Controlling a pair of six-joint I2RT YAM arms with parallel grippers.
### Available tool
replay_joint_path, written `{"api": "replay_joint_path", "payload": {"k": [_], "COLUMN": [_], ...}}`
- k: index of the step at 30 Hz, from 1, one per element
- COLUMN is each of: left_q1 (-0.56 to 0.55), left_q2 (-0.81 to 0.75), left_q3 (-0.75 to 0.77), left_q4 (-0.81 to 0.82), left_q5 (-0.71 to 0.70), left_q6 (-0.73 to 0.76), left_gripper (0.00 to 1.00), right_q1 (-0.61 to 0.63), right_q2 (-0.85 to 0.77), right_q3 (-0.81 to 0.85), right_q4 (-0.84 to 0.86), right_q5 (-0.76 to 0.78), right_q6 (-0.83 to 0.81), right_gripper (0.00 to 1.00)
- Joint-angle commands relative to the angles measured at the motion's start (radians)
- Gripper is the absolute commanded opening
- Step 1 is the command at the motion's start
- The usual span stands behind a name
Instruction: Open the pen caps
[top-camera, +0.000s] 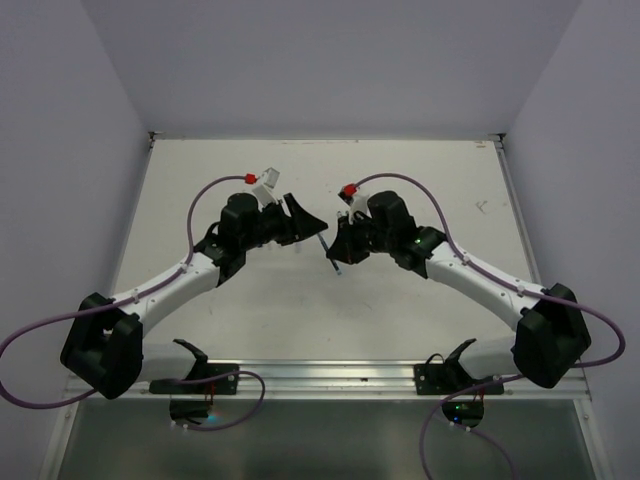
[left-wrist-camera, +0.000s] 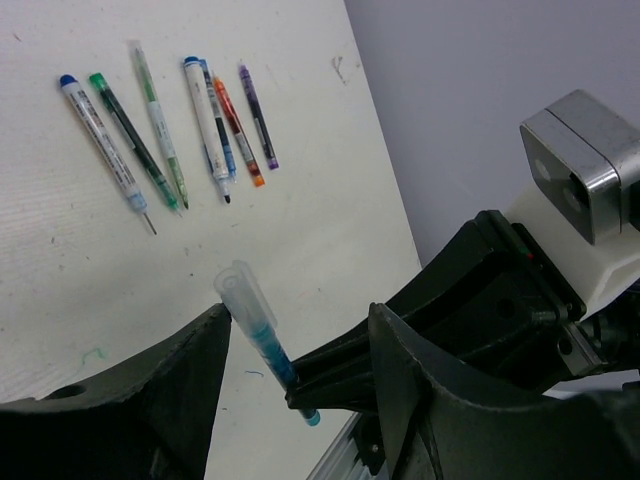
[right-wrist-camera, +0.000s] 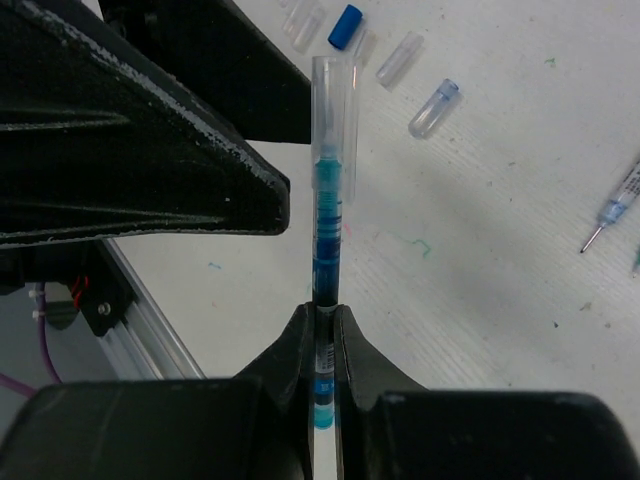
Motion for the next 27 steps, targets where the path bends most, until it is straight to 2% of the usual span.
{"api": "replay_joint_path", "payload": {"k": [1,11,27], "left_q1": [0.005,0.005,0.007], "left_q2": [-0.006,-0.005,-0.005], "left_q3": [-0.009,-0.017,-0.024], "left_q4": [0.056,0.059,0.082], "left_q5": [0.002,0.008,0.025], "left_q6": [-0.017,-0.016,-0.033], "left_gripper": [0.60,0.59,0.50], "right_q1": [0.027,0.034,0.058], "right_q2": [-0.032,-0.086,-0.092], "right_q3": [-0.009,-0.038,-0.040], "right_q4": [0.044,0.049,0.073], "right_q5": [0.018,0.046,0.055], "right_q6": [0.022,0.041,0.064], "right_gripper": [0.00,0.00,0.00]}}
